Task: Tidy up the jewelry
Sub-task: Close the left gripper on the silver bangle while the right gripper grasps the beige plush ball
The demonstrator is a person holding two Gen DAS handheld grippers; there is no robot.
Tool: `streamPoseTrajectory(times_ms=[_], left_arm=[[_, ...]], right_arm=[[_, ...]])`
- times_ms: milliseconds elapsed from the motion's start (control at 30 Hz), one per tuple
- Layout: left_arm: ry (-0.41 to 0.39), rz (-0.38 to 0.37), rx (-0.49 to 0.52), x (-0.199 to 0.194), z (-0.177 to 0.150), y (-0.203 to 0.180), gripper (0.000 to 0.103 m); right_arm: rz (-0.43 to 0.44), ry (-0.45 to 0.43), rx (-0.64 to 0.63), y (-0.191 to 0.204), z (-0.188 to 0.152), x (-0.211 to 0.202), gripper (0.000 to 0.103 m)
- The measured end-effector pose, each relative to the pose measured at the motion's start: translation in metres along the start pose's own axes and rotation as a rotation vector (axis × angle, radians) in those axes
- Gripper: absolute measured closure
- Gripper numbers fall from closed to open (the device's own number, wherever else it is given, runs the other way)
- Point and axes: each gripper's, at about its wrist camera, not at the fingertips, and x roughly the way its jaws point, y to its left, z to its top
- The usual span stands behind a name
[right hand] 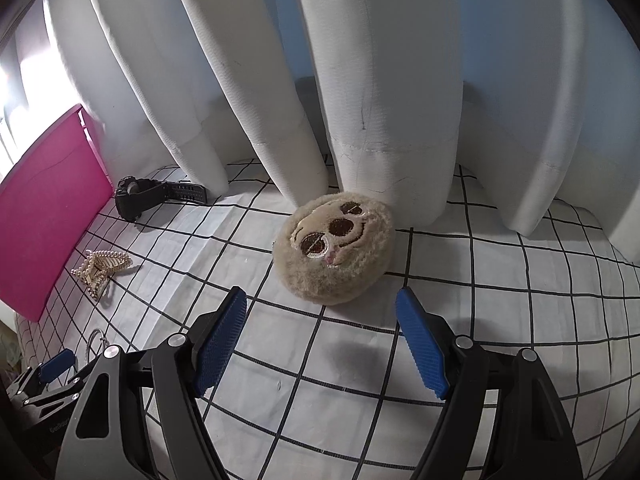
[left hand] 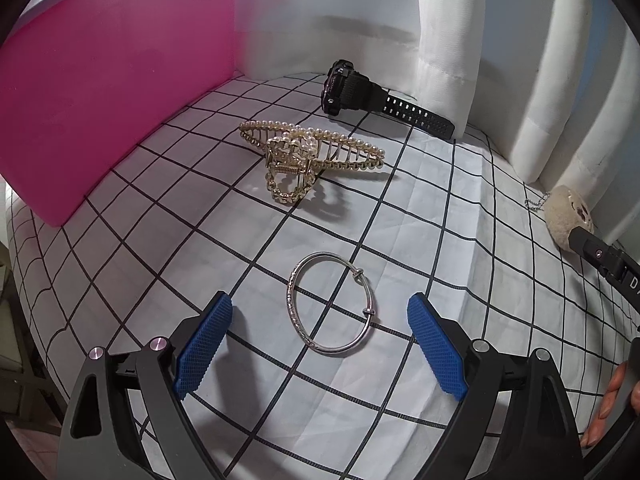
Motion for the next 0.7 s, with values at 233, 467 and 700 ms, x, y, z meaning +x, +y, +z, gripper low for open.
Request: streamPoseTrajectory(times_ms=[233,467,700], left_arm=[[0.01,0.032,0.01,0.002,0.001,-0.003,0.015],[0.02,0.062,-0.003,0.006,0.002,-0.005,0.01],[-0.001,0.086,-0.03,0.01,0.004,-0.006,0.006]], right_arm=[[-0.048,0.032,-0.018,0.003,0.01,0.022,0.029],[-0.081,0.06,-0.01,0.002,0.016,0.041,0.029],[-0.111,0.052,-0.032,0.003,0.021,0.051,0.029]])
